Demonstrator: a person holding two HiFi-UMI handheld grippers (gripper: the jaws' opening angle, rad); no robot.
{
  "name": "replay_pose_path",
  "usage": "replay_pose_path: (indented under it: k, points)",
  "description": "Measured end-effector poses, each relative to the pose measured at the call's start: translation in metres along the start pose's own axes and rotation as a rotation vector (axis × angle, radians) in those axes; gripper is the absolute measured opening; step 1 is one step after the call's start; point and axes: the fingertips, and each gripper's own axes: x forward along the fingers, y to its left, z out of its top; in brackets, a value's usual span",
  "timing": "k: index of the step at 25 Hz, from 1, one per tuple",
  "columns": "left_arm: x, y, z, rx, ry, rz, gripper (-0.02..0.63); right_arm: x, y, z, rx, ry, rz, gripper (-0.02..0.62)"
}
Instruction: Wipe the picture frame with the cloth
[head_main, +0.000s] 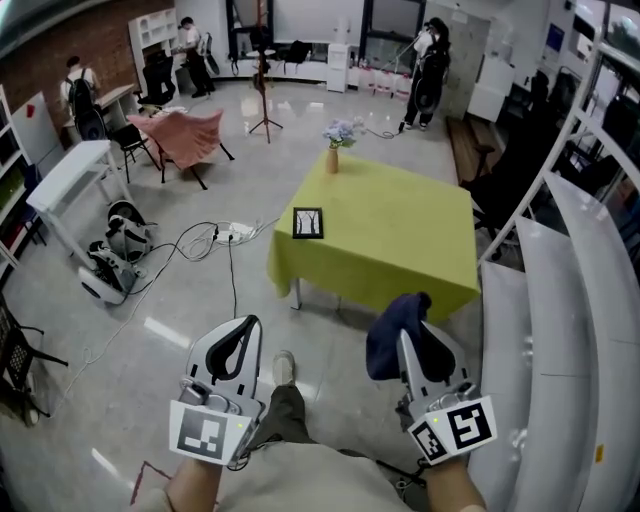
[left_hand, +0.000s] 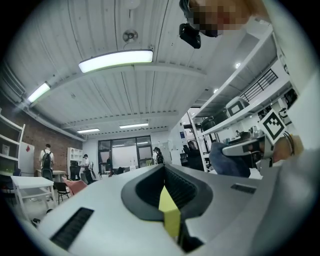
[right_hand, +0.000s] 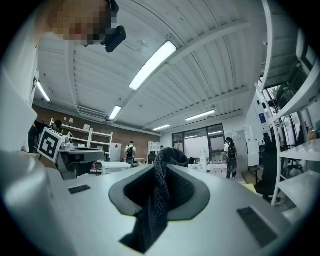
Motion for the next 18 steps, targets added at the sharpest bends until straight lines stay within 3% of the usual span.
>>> replay_pose_path:
  k: [6, 18]
  points:
    - [0.041, 0.046, -0.03, -0.002, 0.039, 0.001, 0.008, 0.07, -0.01, -0.031, 0.032, 0.06, 0.008, 0.071]
    - [0.184, 0.176, -0.091, -0.075, 0.135, -0.05, 0.008, 0.259, -0.039, -0.031, 0.106, 0.131, 0.005, 0.071]
